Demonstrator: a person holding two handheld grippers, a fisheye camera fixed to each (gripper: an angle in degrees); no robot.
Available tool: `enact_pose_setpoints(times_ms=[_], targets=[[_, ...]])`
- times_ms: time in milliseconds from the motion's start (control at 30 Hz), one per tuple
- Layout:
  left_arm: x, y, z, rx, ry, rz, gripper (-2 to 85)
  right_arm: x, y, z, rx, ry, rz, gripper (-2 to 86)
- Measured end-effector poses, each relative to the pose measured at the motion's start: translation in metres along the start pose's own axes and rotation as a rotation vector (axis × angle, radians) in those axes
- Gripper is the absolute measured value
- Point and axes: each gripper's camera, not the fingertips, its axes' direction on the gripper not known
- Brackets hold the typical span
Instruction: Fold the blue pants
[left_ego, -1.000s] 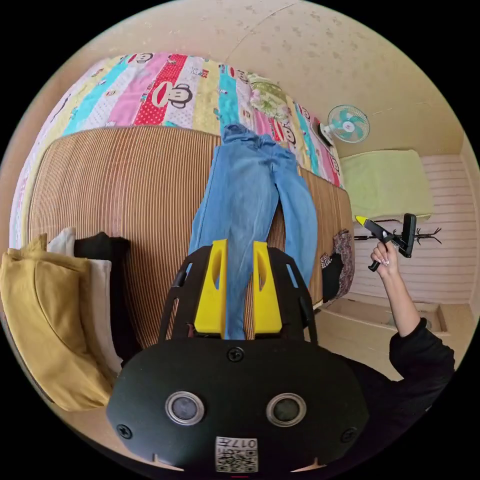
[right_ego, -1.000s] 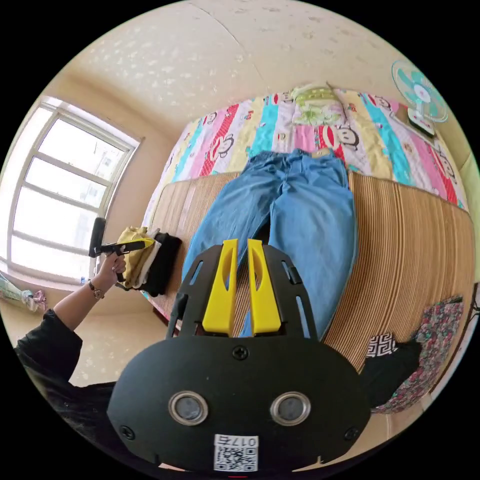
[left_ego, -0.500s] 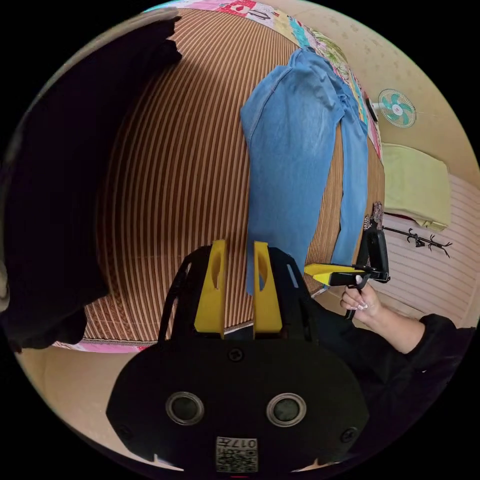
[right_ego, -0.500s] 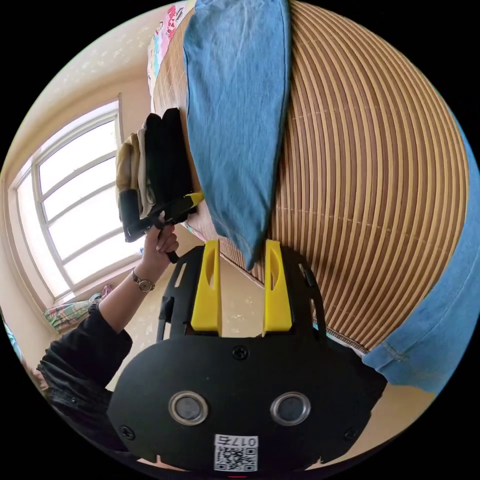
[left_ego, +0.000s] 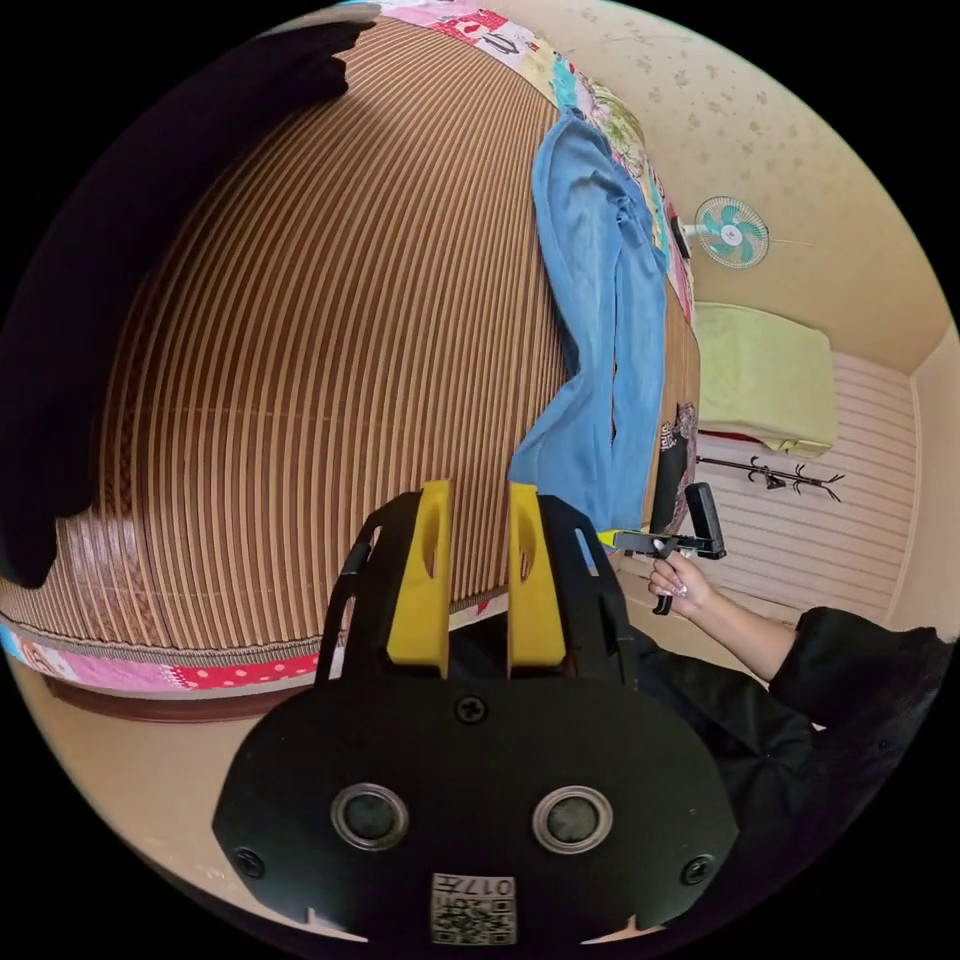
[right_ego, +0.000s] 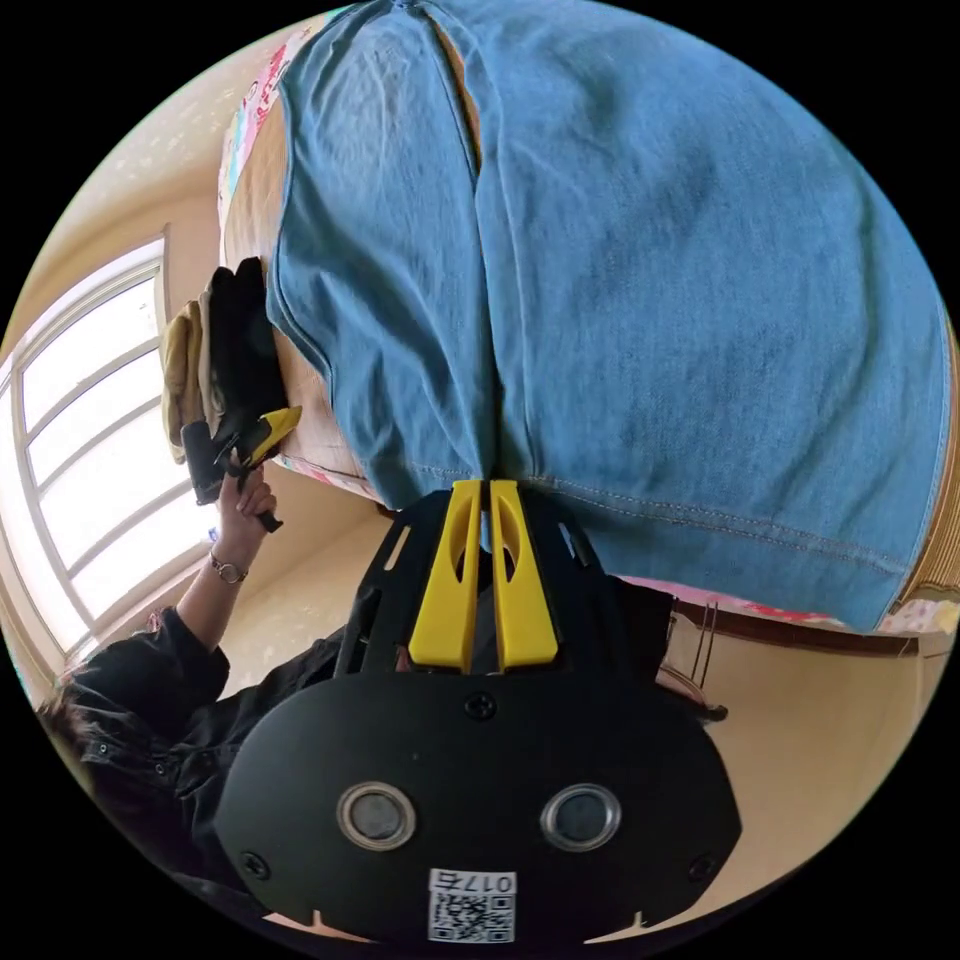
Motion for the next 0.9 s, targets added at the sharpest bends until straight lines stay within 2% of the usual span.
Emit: enact_pose_setpoints(times_ms=[167, 300, 367, 433, 500, 600, 700, 800, 900], targets=[[0.030, -0.021, 0.034, -0.080, -0.037, 0.216, 12.0, 0.007, 0.017, -0.012, 0.001, -0.032, 0.014, 1.9], [0.042, -0.017, 0.058, -0.161, -0.168, 0.248, 4.2, 0.010, 0.030, -0.015, 0.011, -0.104, 0.042, 2.0], [0.039, -0.010, 0.062, -0.258, -0.119, 0.262, 1.9, 0.002, 0.039, -0.019, 0.017, -0.172, -0.006, 2.0], [0.030, 0.013, 0.038, -0.236, -0.061, 0.297, 0.8, -0.019, 0.054, -0.019, -0.002, -0.270, -0.169, 2.0], [0.003, 0.034, 0.018, -0.215, -0.056, 0.219, 0.5, -0.029, 0.064, -0.007, -0.077, -0.285, -0.225, 2.0], [-0.056, 0.071, -0.015, -0.113, -0.036, 0.017, 0.5, -0.033, 0.081, 0.026, -0.208, -0.145, -0.245, 2.3], [-0.099, 0.100, -0.037, -0.051, -0.074, -0.168, 1.5, -0.034, 0.093, 0.037, -0.309, -0.153, -0.285, 2.8], [-0.104, 0.120, -0.052, 0.032, -0.119, -0.230, 7.1, -0.025, 0.110, 0.003, -0.224, -0.090, -0.289, 3.4], [-0.067, 0.112, -0.039, 0.044, -0.054, -0.106, 8.2, 0.002, 0.130, -0.059, -0.024, 0.082, -0.193, 4.9]])
